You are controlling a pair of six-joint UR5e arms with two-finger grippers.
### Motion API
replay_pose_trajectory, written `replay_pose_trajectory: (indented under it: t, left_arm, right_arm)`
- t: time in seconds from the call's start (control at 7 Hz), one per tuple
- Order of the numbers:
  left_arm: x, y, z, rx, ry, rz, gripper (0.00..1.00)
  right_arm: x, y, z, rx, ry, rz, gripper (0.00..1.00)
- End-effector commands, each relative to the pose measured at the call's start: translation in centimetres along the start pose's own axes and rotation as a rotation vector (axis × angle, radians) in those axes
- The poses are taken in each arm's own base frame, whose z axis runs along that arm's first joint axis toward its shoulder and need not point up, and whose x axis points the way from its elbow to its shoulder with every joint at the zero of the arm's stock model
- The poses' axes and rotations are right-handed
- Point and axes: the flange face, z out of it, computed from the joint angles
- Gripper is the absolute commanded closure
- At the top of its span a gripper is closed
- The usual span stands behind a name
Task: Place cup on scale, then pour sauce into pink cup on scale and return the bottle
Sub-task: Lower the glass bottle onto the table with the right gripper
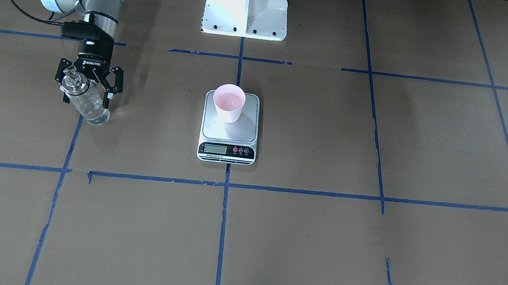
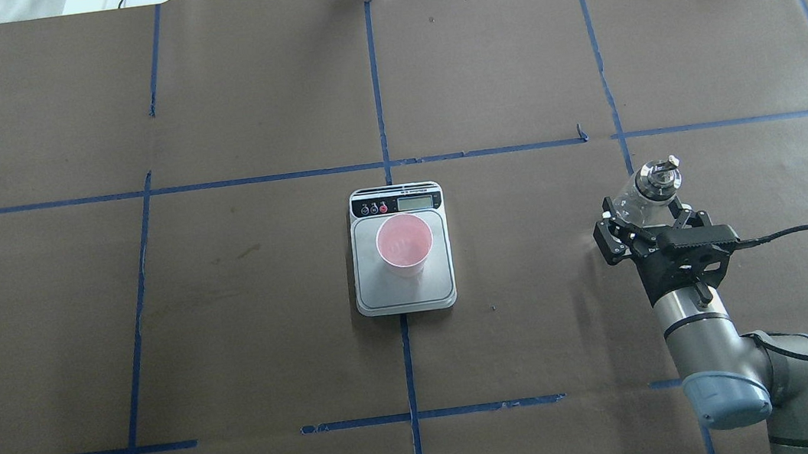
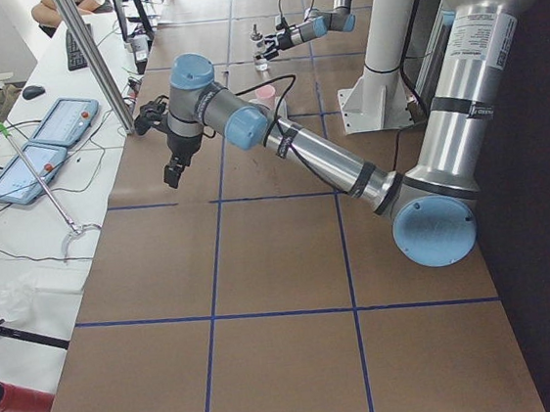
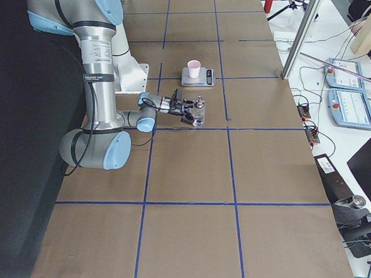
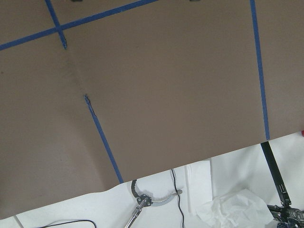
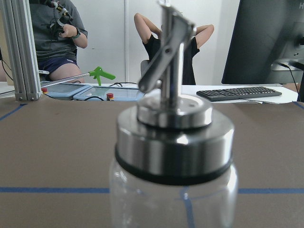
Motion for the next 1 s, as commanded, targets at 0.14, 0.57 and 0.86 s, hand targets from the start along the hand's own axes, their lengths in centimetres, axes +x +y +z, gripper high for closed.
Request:
replay_pose_trajectory:
  t: [0.14,0.57,0.86]
  left_arm:
    - [0.0,0.0,0.0,0.001,-0.001,0.0,0.2]
    - [-0.3,0.0,-0.3,0.004,-0.003,-0.004,0.2]
    - [-0.9,-0.1,-0.9,0.015,-0.009,-0.012,0.2]
  right_arm:
    - [-0.5,1.1,-1.7,0.014,-0.023,-0.014,0.0]
    - [1.3,2.3,-4.5,0.024,-0.078,0.009,0.0]
    - [2.0,3.6,-6.4,0.027,-0.104,-0.011,0.0]
